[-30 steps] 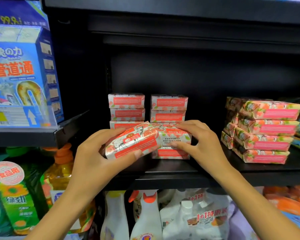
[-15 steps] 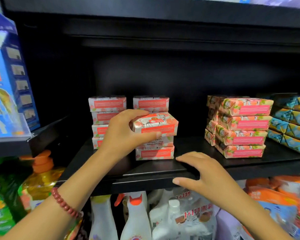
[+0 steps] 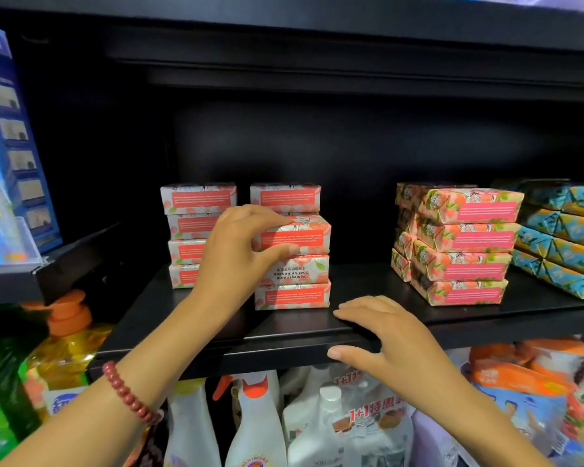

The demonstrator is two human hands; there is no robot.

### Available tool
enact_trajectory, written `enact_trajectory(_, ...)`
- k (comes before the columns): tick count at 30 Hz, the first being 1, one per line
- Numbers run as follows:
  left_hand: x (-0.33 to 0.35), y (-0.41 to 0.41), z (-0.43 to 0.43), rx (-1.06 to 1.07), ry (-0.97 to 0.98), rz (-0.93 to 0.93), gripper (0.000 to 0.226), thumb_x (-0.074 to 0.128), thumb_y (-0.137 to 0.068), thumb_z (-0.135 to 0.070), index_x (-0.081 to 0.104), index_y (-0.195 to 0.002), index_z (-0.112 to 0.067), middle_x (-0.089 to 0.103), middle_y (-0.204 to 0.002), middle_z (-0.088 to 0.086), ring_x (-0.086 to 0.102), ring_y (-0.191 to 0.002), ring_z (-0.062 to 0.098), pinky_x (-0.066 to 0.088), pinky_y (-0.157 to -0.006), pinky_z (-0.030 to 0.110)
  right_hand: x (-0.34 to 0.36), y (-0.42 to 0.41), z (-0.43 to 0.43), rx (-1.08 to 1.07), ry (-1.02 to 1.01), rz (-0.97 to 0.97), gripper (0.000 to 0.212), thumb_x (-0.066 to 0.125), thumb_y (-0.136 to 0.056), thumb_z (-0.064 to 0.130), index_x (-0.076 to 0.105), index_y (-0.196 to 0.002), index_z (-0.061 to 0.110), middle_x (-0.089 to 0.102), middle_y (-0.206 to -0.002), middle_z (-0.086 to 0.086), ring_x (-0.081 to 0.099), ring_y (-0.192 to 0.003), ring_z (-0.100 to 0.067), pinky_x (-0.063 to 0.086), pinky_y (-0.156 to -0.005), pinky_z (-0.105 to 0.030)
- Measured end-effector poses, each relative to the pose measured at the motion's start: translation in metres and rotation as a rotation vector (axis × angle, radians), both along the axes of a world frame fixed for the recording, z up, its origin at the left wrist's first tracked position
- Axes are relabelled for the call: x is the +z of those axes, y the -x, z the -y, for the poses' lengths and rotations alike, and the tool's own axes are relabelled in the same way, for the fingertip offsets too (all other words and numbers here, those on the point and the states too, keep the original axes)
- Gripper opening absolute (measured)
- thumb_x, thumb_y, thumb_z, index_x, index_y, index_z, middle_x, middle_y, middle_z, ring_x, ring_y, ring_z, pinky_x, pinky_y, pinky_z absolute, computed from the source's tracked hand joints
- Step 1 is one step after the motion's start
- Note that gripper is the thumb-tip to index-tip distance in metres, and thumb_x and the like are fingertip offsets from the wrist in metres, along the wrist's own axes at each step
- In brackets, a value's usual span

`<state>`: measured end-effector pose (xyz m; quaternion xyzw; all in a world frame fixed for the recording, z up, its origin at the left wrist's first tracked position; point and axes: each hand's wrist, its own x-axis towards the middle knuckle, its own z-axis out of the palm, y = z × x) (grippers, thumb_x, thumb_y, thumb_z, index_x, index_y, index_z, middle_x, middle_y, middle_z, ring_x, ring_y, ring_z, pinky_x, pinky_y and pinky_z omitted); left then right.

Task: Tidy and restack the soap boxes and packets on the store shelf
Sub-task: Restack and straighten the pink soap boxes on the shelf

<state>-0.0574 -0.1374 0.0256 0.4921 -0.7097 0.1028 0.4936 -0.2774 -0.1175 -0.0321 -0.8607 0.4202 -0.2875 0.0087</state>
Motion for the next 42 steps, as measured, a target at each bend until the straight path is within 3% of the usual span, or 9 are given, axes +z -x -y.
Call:
enact_trajectory(9, -0.014, -0.015, -0.040, 0.054, 0.044, -0.052, 0.051, 0.062, -0.076, -0.050, 0.063, -0.118, -0.021, 0.059, -0.117, -0.011, 0.050, -0.112, 0.005, 0.033, -0.095, 0.010, 0.014, -0.004, -0.005, 0.035, -0.014, 0.138, 0.043, 0.063, -0.077, 0.049, 0.066, -0.112, 0.024, 0.060, -0.108, 0.019, 0.050, -0.102, 0.006, 0.034, -0.085, -0.003)
enact_trajectory(15, -0.049, -0.060, -0.077, 0.197, -0.085, -0.031, 0.016, 0.067, -0.082, -0.034, 0.072, -0.092, -0.023, 0.067, -0.093, -0.016, 0.063, -0.092, 0.008, 0.051, -0.081, 0.030, 0.055, -0.047, -0.012, 0.195, 0.246, 0.423, 0.033, 0.066, -0.081, 0.038, 0.066, -0.108, 0.020, 0.061, -0.106, 0.016, 0.054, -0.104, 0.003, 0.041, -0.090, -0.008)
enact_trajectory(17, -0.056, -0.068, -0.085, 0.253, -0.150, 0.021, 0.008, 0.068, -0.083, -0.031, 0.072, -0.084, -0.025, 0.068, -0.084, -0.015, 0.063, -0.085, 0.010, 0.052, -0.073, 0.032, 0.070, -0.072, -0.009, 0.218, 0.304, 0.403, 0.033, 0.069, -0.082, 0.031, 0.064, -0.112, 0.018, 0.062, -0.110, 0.010, 0.054, -0.106, 0.000, 0.041, -0.093, -0.011)
enact_trajectory(21, -0.062, -0.070, -0.093, 0.297, -0.197, 0.123, 0.037, 0.044, -0.085, -0.048, 0.072, -0.081, -0.025, 0.069, -0.081, -0.014, 0.062, -0.081, 0.008, 0.053, -0.063, 0.030, 0.098, -0.125, 0.002, 0.193, 0.350, 0.234, 0.047, 0.066, -0.084, 0.034, 0.056, -0.125, 0.013, 0.059, -0.124, 0.001, 0.052, -0.115, -0.010, 0.036, -0.095, -0.015)
enact_trajectory(23, -0.062, -0.071, -0.093, 0.293, -0.199, 0.110, 0.031, 0.050, -0.086, -0.044, 0.073, -0.082, -0.024, 0.070, -0.084, -0.013, 0.063, -0.083, 0.008, 0.052, -0.065, 0.029, 0.107, -0.150, 0.012, 0.142, 0.357, 0.084, 0.053, 0.063, -0.086, 0.038, 0.050, -0.130, 0.013, 0.056, -0.129, -0.002, 0.049, -0.119, -0.016, 0.037, -0.097, -0.024)
enact_trajectory(28, -0.064, -0.074, -0.092, 0.279, -0.211, 0.081, 0.014, 0.065, -0.085, -0.034, 0.075, -0.084, -0.024, 0.070, -0.088, -0.014, 0.062, -0.088, 0.007, 0.050, -0.068, 0.025, 0.115, -0.194, 0.035, -0.088, 0.367, -0.168, 0.036, 0.060, -0.087, 0.038, 0.054, -0.109, 0.011, 0.060, -0.107, -0.006, 0.056, -0.097, -0.026, 0.043, -0.070, -0.034)
enact_trajectory(33, -0.064, -0.075, -0.092, 0.270, -0.197, 0.087, 0.025, 0.054, -0.081, -0.041, 0.074, -0.079, -0.026, 0.070, -0.082, -0.015, 0.062, -0.080, 0.005, 0.050, -0.061, 0.022, 0.107, -0.210, 0.048, -0.208, 0.394, -0.183, 0.022, 0.065, -0.085, 0.022, 0.060, -0.104, 0.011, 0.061, -0.107, -0.009, 0.055, -0.100, -0.028, 0.039, -0.069, -0.034)
enact_trajectory(37, -0.064, -0.075, -0.092, 0.258, -0.162, 0.089, 0.031, 0.049, -0.082, -0.044, 0.073, -0.075, -0.026, 0.069, -0.077, -0.015, 0.063, -0.074, 0.005, 0.051, -0.053, 0.022, 0.102, -0.214, 0.054, -0.250, 0.402, -0.161, 0.035, 0.068, -0.082, 0.017, 0.059, -0.115, 0.008, 0.043, -0.135, -0.011, 0.036, -0.126, -0.030, 0.039, -0.097, -0.041)
enact_trajectory(42, -0.065, -0.076, -0.091, 0.247, -0.144, 0.086, 0.036, 0.043, -0.082, -0.046, 0.073, -0.074, -0.027, 0.068, -0.076, -0.016, 0.063, -0.073, 0.004, 0.051, -0.051, 0.022, 0.101, -0.210, 0.050, -0.200, 0.524, -0.071, 0.024, 0.066, -0.082, 0.012, 0.063, -0.105, 0.006, 0.056, -0.117, -0.012, 0.048, -0.111, -0.030, 0.043, -0.087, -0.038)
